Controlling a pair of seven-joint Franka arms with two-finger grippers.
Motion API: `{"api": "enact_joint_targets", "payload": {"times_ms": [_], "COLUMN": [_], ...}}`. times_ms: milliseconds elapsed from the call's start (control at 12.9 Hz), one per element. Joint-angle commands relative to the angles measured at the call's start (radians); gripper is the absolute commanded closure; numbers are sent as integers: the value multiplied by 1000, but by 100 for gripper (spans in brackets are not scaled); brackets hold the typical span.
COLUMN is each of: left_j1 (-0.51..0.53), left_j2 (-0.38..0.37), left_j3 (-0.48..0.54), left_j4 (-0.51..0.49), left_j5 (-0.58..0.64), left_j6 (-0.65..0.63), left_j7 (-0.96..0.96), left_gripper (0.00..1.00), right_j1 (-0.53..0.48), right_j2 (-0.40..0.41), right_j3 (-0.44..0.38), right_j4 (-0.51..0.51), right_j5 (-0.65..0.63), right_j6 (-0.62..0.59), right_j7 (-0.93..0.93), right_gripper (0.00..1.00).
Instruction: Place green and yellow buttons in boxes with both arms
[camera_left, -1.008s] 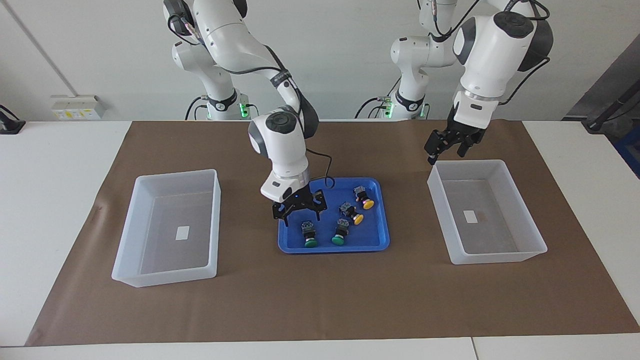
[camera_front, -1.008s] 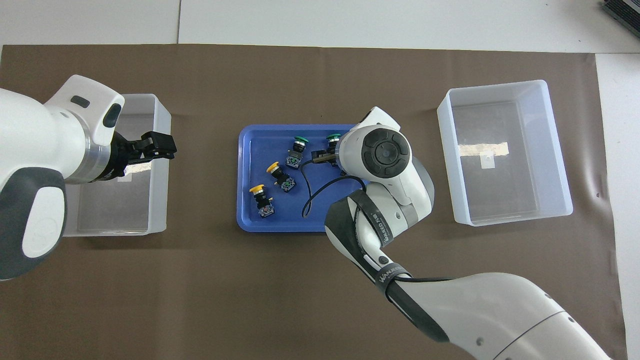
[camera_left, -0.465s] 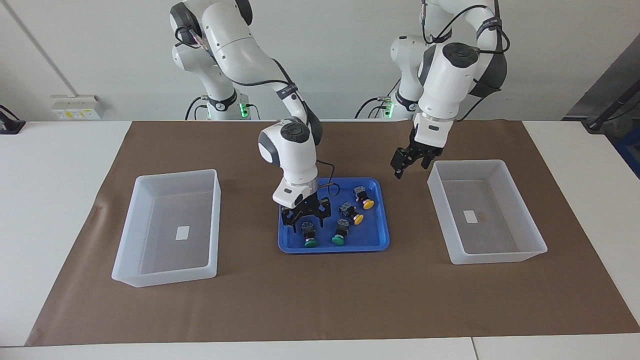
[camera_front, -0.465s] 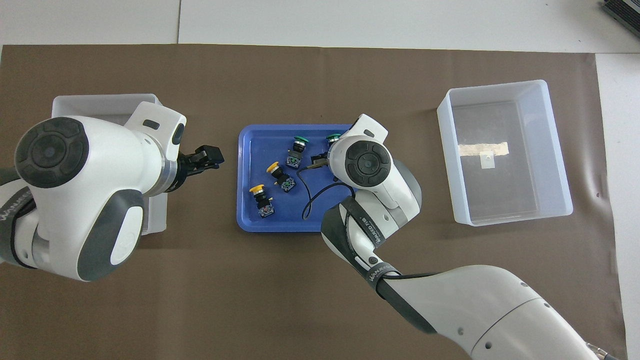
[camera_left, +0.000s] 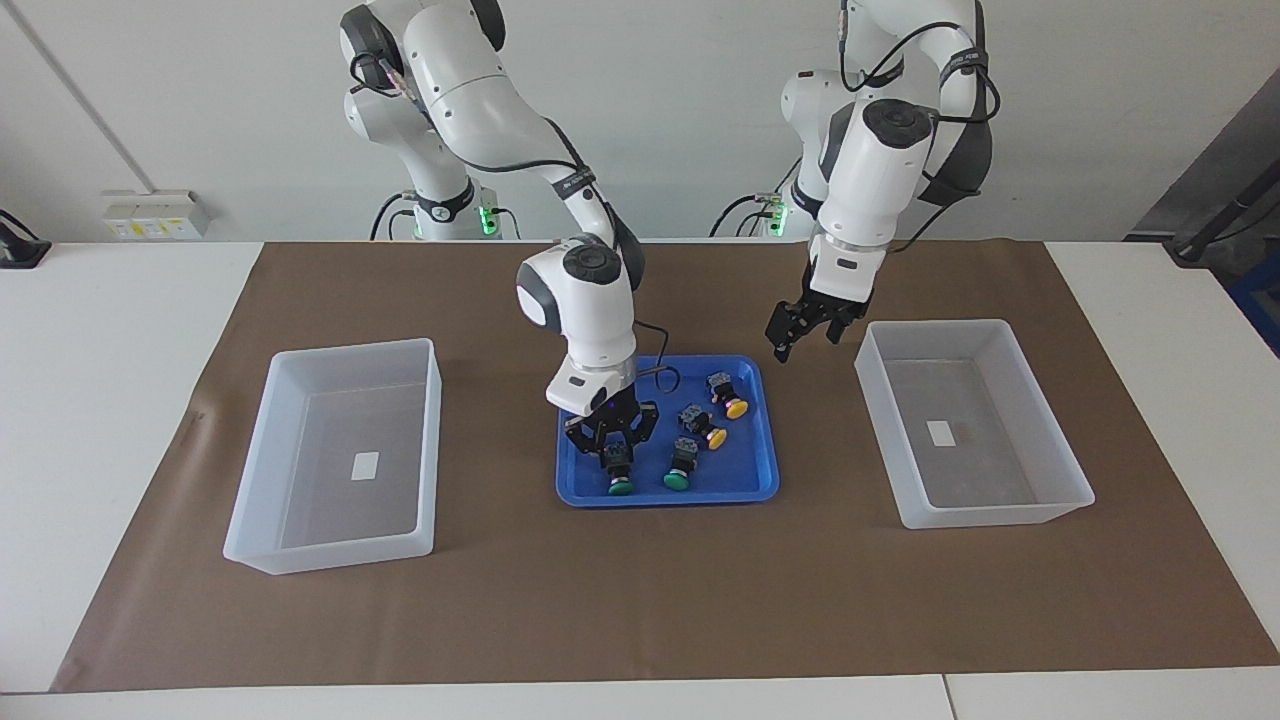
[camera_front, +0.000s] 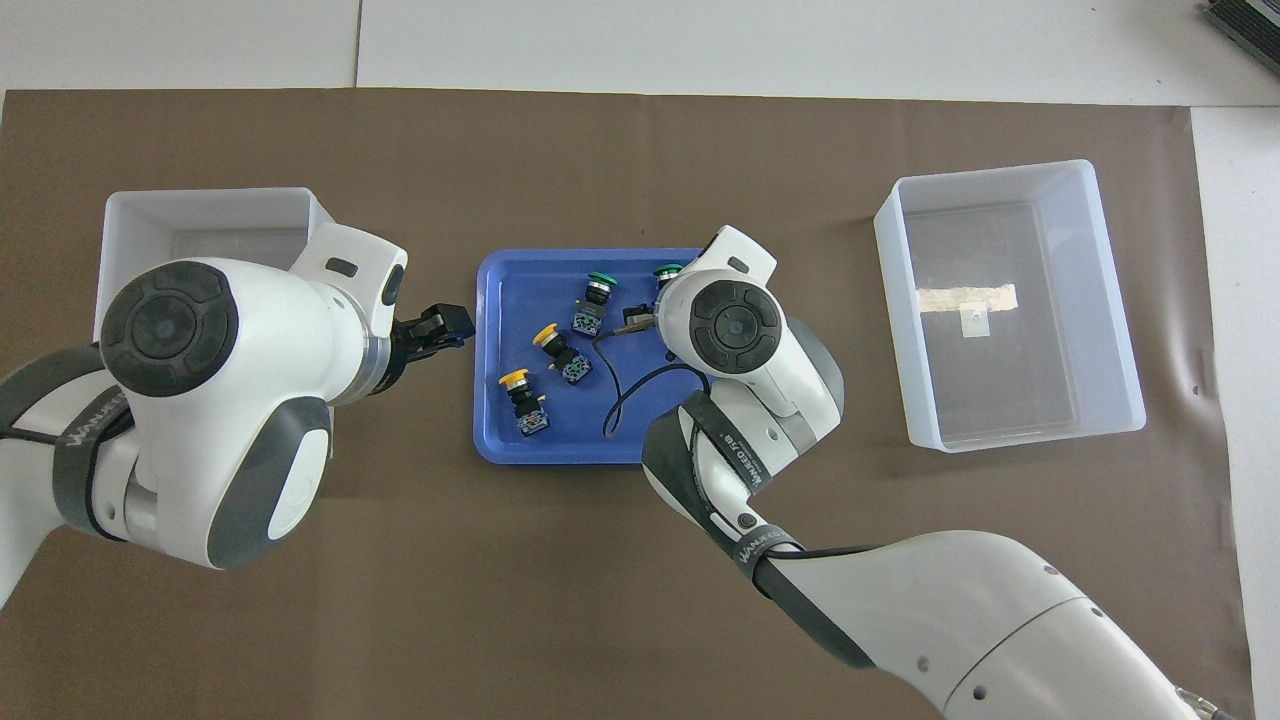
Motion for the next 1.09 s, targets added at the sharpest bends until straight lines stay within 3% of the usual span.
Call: {"api": "enact_joint_targets", "payload": {"times_ms": [0,465,698,1008], "left_j1": [-55,-91,-166,-192], "left_j2": [17,26,144,207], "left_j3": [15,15,18,18], "left_j4": [-50,-133,-122,-125], "left_j5": [-1,-1,37,57], "left_j6": [89,199,270,290], "left_j7": [-71,-76,-181,-199], "left_gripper": [0,0,0,0], "right_j1": [-53,-197,-283,-398], "right_j2": [-87,-281,-356,-410], "right_j3": [3,3,3,3], "right_j4": [4,-58,-133,-223], "right_j5": [-26,-21,-20,12], "right_j6": [-29,-170,-175,-175], "right_j7": [28,16,-60,-266], "right_gripper": [100,100,100,100]}}
